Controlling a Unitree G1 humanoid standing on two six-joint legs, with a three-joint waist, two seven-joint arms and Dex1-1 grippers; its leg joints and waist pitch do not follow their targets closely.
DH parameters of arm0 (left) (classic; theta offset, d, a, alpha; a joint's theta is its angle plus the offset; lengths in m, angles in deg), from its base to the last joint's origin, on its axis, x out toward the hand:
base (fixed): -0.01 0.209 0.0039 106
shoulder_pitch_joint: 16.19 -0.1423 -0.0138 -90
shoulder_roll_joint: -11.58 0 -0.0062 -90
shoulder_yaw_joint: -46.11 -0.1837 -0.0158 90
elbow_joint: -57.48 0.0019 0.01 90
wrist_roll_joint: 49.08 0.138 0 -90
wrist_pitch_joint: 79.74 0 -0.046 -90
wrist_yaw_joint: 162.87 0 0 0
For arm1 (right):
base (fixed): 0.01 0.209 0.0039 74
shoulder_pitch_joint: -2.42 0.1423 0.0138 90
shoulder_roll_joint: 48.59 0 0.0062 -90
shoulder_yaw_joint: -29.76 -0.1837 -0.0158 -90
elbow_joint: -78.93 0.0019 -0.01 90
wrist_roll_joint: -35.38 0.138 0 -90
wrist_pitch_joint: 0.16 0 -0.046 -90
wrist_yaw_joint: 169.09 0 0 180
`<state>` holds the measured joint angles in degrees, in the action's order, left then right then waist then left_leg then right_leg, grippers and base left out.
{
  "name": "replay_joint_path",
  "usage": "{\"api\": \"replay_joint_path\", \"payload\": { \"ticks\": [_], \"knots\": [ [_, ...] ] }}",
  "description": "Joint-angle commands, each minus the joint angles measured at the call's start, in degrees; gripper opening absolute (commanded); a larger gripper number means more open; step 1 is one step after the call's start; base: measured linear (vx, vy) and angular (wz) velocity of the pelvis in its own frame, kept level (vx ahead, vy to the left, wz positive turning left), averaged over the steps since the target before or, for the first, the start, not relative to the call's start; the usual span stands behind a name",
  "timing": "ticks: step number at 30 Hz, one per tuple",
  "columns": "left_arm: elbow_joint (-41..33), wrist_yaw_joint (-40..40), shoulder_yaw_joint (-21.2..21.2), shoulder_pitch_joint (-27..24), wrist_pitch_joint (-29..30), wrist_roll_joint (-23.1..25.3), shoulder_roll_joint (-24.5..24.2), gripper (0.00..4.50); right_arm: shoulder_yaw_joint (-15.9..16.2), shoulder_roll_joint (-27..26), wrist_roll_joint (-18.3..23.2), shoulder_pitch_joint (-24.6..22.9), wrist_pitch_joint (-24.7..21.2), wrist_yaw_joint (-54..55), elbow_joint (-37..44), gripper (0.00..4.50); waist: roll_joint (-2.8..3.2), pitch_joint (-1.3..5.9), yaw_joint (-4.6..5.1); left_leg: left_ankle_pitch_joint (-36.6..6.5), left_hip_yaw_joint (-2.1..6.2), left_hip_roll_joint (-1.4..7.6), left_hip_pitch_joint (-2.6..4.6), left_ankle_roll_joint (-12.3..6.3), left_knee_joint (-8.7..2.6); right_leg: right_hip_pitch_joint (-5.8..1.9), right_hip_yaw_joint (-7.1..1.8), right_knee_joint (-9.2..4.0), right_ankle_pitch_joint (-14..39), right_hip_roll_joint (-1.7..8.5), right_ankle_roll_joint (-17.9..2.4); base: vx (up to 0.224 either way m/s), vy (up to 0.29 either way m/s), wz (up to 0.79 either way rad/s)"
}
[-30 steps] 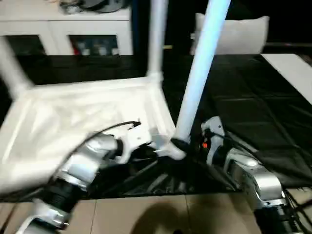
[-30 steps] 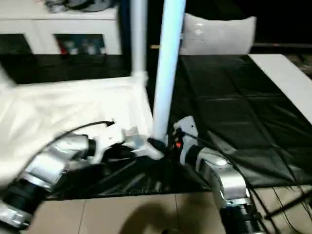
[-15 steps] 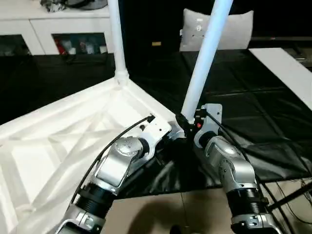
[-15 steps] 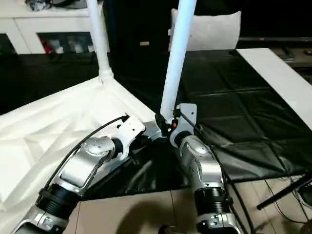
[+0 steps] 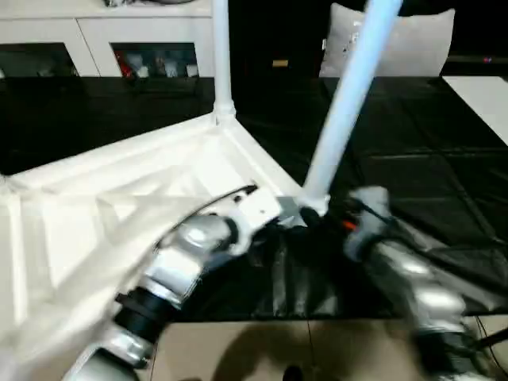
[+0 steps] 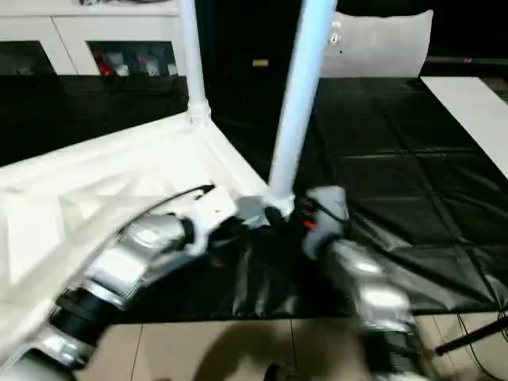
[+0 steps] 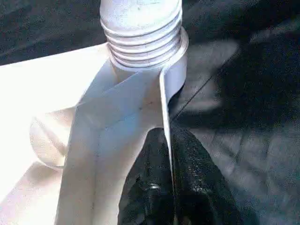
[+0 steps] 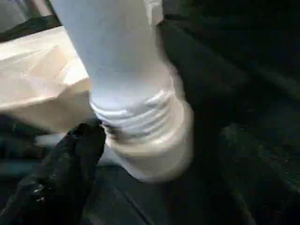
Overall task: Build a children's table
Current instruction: Rotate leg to tighten
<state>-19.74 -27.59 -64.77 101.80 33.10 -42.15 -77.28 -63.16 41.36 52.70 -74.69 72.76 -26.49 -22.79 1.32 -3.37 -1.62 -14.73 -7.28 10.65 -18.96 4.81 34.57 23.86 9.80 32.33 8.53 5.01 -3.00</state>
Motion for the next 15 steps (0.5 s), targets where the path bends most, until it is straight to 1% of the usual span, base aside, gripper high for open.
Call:
{"api": "replay_joint_path", "payload": {
  "ticks": [1, 2, 3, 5, 7, 8, 9, 10, 11, 12, 13, 14, 15],
  "knots": [
    [2.3, -3.1, -2.1, -0.1, -1.0, 1.5, -1.7, 0.00, 1.6, 1.5, 0.6, -0.1, 1.0, -5.0, 3.4, 4.45, -0.11, 3.20, -0.43, 0.1, -0.38, 1.81, -1.45, -8.42, -3.67, -4.88, -3.91, -4.24, 18.6, 4.09, -5.4, 0.000, 0.000, 0.00],
    [2.4, -4.7, -2.7, -0.1, -1.8, 1.3, -2.6, 0.00, 2.0, 3.3, 0.4, -0.1, 1.6, -7.1, 4.0, 4.45, 0.02, 3.07, -0.43, -0.8, -0.44, 1.73, -1.29, -8.10, -3.72, -4.71, -3.84, -4.53, 20.0, 4.04, -5.0, 0.000, 0.000, 0.00],
    [2.6, -6.9, -3.6, -0.1, -2.9, 1.0, -3.8, 0.00, 2.4, 5.3, 0.0, 0.2, 2.4, -9.6, 4.3, 4.45, -0.10, 3.03, -0.63, -2.7, -0.65, 1.74, -1.00, -7.31, -3.84, -4.51, -3.82, -4.95, 22.8, 4.02, -3.9, 0.000, 0.000, 0.00],
    [2.6, -8.4, -4.2, -0.1, -4.0, 0.9, -4.7, 0.00, 2.7, 6.4, -0.2, 0.5, 2.9, -10.9, 4.5, 4.45, -0.11, 3.01, -0.76, -3.2, -0.73, 1.90, -0.95, -6.92, -3.93, -4.43, -3.81, -4.99, 23.3, 3.95, -3.6, 0.000, 0.000, 0.00],
    [2.6, -12.9, -6.0, -0.2, -7.2, 0.3, -7.1, 0.00, 4.3, 9.3, -0.8, 1.2, 3.7, -14.8, 4.8, 4.45, -0.10, 3.11, -0.88, -2.8, -0.66, 1.98, -1.15, -6.91, -3.96, -4.56, -3.81, -4.77, 22.5, 3.93, -3.6, 0.000, 0.000, 0.00],
    [2.6, -12.9, -6.0, -0.2, -7.2, 0.3, -7.1, 0.00, 4.3, 9.3, -0.8, 1.2, 3.7, -14.8, 4.8, 4.45, -0.09, 3.14, -0.90, -2.6, -0.65, 2.09, -1.11, -6.91, -3.95, -4.51, -3.80, -4.60, 21.8, 3.95, -3.9, 0.000, 0.000, 0.00],
    [2.5, -15.6, -6.8, -0.2, -8.9, 0.0, -8.3, 0.00, 5.5, 10.6, -0.8, 1.4, 3.4, -17.0, 5.2, 4.45, -0.10, 3.18, -0.85, -2.4, -0.68, 2.13, -1.14, -6.94, -3.94, -4.51, -3.85, -4.53, 21.3, 3.95, -4.0, 0.000, 0.000, 0.00],
    [2.6, -18.3, -7.8, -0.1, -11.3, 0.0, -9.7, 0.00, 6.9, 11.9, -1.5, 1.8, 3.6, -19.3, 5.4, 4.45, -0.36, 3.27, -0.98, -2.3, -0.58, 2.13, -1.14, -7.30, -3.92, -4.56, -3.79, -4.48, 20.8, 3.96, -4.3, 0.000, 0.000, 0.00],
    [2.8, -19.9, -8.3, 0.0, -12.8, 0.1, -10.5, 0.00, 7.7, 12.7, -1.8, 2.0, 3.8, -20.7, 5.5, 4.45, -0.18, 3.32, -1.01, -1.6, -0.61, 2.20, -1.20, -7.52, -3.89, -4.56, -3.97, -4.13, 19.5, 3.97, -4.7, 0.000, 0.000, 0.00],
    [3.1, -21.3, -8.7, 0.2, -14.0, 0.3, -11.1, 0.00, 8.6, 13.4, -2.2, 2.4, 3.9, -22.0, 5.4, 4.45, -0.34, 3.38, -1.06, -1.1, -0.58, 2.24, -1.13, -7.71, -3.85, -4.51, -3.95, -4.00, 18.8, 3.99, -5.1, 0.000, 0.000, 0.00],
    [3.4, -22.0, -9.0, 0.5, -14.6, 0.5, -11.5, 0.00, 9.4, 13.8, -2.6, 2.7, 4.1, -22.9, 5.2, 4.45, -0.20, 3.44, -1.19, -0.1, -0.60, 2.33, -1.10, -8.05, -3.78, -4.47, -4.04, -3.74, 17.4, 4.01, -5.7, 0.000, 0.000, 0.00],
    [3.7, -22.8, -9.4, 0.9, -15.6, 0.6, -11.9, 0.00, 10.3, 14.1, -3.3, 3.1, 4.4, -23.5, 4.8, 4.45, -0.21, 3.44, -1.20, 0.3, -0.66, 2.39, -1.10, -8.13, -3.74, -4.44, -4.10, -3.58, 16.8, 4.02, -6.1, 0.000, 0.000, 0.00],
    [3.8, -23.1, -9.5, 1.0, -15.9, 0.6, -12.0, 0.00, 10.7, 14.2, -3.7, 3.3, 4.5, -23.7, 4.6, 4.45, -0.35, 3.47, -1.44, 0.7, -0.66, 2.38, -1.09, -8.24, -3.76, -4.51, -4.06, -3.46, 16.5, 4.05, -6.4, 0.000, 0.000, 0.00]
  ]
}}
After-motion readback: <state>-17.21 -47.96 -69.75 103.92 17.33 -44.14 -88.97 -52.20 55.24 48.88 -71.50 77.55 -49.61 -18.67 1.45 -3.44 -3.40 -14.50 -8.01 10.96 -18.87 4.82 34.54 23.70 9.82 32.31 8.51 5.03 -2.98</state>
